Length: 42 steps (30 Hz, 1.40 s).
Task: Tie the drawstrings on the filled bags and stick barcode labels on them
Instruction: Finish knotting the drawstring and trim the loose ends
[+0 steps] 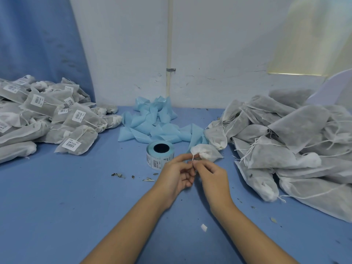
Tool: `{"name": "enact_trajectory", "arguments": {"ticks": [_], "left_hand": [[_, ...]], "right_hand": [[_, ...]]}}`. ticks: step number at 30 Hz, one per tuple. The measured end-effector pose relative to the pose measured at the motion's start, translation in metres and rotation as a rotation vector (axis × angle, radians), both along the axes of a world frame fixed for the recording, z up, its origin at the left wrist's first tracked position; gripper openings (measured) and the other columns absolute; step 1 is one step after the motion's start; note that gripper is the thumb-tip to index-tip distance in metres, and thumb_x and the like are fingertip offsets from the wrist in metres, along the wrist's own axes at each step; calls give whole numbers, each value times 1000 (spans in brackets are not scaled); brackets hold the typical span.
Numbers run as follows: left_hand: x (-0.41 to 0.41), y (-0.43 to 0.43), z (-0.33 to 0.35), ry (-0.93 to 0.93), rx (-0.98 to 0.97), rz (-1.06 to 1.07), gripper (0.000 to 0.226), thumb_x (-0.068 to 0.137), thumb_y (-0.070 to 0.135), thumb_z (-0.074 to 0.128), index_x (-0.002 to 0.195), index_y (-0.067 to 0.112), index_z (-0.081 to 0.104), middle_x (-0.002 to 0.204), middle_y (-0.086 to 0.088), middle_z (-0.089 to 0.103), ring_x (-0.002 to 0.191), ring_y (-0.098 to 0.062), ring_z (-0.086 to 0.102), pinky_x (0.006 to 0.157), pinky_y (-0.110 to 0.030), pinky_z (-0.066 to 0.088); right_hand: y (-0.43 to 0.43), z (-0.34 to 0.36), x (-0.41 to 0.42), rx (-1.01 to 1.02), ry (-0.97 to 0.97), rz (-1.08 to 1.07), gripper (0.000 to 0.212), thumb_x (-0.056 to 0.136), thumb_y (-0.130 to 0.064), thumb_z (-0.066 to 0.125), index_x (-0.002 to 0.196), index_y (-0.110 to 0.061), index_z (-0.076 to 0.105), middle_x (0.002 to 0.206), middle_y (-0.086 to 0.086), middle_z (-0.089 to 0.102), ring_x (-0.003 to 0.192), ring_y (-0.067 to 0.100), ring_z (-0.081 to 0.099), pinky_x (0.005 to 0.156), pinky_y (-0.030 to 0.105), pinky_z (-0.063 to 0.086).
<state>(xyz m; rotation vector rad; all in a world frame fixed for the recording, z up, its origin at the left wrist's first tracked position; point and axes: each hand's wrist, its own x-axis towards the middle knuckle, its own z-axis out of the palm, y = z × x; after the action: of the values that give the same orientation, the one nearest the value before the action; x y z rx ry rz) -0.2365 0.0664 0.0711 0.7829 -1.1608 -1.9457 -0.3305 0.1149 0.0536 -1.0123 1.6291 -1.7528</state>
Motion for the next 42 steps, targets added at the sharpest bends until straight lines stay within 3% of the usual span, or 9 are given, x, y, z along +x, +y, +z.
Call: {"name": "enact_trajectory", "arguments": {"ticks": [6,10,15,21,26,30,33,38,42], "left_hand": [[-3,3,0,-177,-139,-31,38,86,-10,41,105,17,61,45,-4,51,35,-10,42,37,-17,30],[-5,0,-1,-375,-349,74,47,81,-8,40,98,26,66,41,2,49,35,-8,40,40,-15,33],[-10,0,2,-444,-447,73,48,78,-5,41,98,31,65,39,5,49,35,-5,41,40,-16,33],[-11,-2,-5,-522,-535,114,34,82,-1,43,98,21,63,51,3,53,44,-6,45,48,-20,36],[0,-2,-18,-620,-884,251,13,94,10,50,88,18,57,62,10,49,59,3,48,58,-10,37],[5,-6,-21,-723,-1031,287,15,97,20,48,88,12,58,81,3,57,74,-8,49,67,-19,37],[5,-5,-21,-843,-1087,289,18,98,24,46,91,13,57,89,1,55,81,-15,52,72,-30,42],[9,-3,-16,-947,-1138,375,21,99,29,43,93,15,57,94,5,48,78,-14,50,65,-30,41],[6,2,-11,-905,-1211,410,22,99,28,44,97,13,61,103,8,48,81,-10,51,61,-28,42]], "right_hand": [[0,7,-3,8,-305,-33,13,83,-7,65,72,-11,70,60,-7,62,59,4,54,57,13,45],[-2,10,-9,33,-449,-97,13,83,-5,64,73,-11,70,68,-2,62,63,7,51,61,16,41],[-5,13,-13,37,-605,-139,9,82,-5,64,75,-7,69,73,3,60,61,9,47,55,15,38],[-3,14,-12,28,-616,-136,8,82,-7,66,75,-10,70,71,0,63,58,7,49,56,17,36],[0,15,-11,-35,-574,61,16,91,-12,56,85,-12,71,80,-1,74,58,6,63,50,15,43],[0,15,-12,-38,-588,103,18,93,-13,53,85,-11,69,70,0,69,48,12,59,40,16,38],[-2,13,-16,-40,-425,43,17,93,-13,53,81,-10,65,63,-3,57,42,9,47,39,17,31],[4,8,-26,49,488,-150,17,93,-22,53,78,-15,58,69,-9,56,61,6,46,58,21,36],[4,6,-24,112,847,-224,15,94,-23,45,80,-19,47,82,-7,49,72,11,45,60,29,35]]}}
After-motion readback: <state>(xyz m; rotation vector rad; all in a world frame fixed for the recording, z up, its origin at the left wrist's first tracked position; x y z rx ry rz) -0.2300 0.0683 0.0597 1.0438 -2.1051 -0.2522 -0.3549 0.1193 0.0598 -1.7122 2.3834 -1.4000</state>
